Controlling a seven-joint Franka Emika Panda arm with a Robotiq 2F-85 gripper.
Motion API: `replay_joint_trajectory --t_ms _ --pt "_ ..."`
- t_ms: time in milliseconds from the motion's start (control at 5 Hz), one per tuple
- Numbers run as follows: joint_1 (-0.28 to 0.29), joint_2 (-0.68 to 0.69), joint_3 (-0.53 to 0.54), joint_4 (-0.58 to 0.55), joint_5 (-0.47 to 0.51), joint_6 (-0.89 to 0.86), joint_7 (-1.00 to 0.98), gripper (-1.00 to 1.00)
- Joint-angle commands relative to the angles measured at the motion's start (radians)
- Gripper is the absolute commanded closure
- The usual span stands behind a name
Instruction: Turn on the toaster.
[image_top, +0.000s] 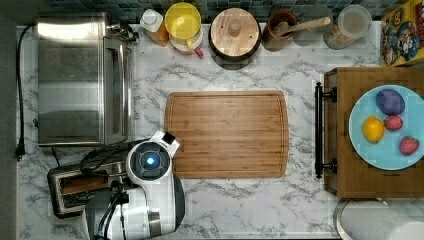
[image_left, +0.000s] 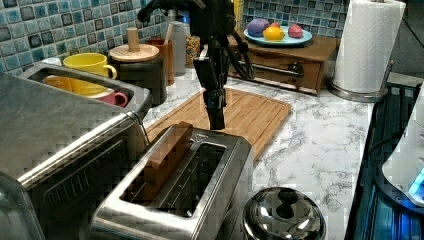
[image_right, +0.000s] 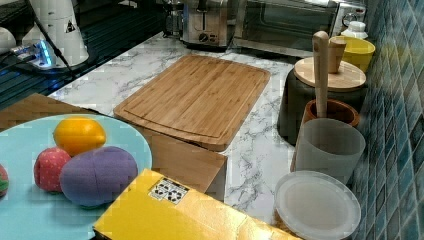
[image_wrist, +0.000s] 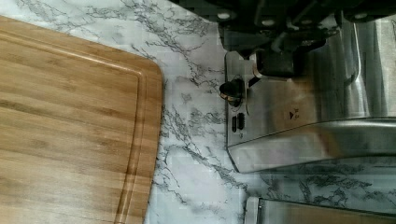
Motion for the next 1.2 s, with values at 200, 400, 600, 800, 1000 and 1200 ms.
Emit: replay_joint_trajectory --t_ms 200,400,600,800,1000,1200 --pt "0.030 -0.049 0.013 0.009 0.083 0.044 -0.022 1.00" --pt "0.040 -0.010 0.014 0.024 0.050 0.020 0.002 1.00" --pt "0.049 0.016 0.026 0.030 0.034 0.011 0.018 1.00" --pt "0.048 0.079 0.047 0.039 -0.012 0.000 0.056 1.00" --pt "0.045 0.138 0.059 0.037 -0.083 0.018 0.131 1.00" --pt "0.028 0.211 0.046 0.036 -0.102 0.010 0.186 1.00"
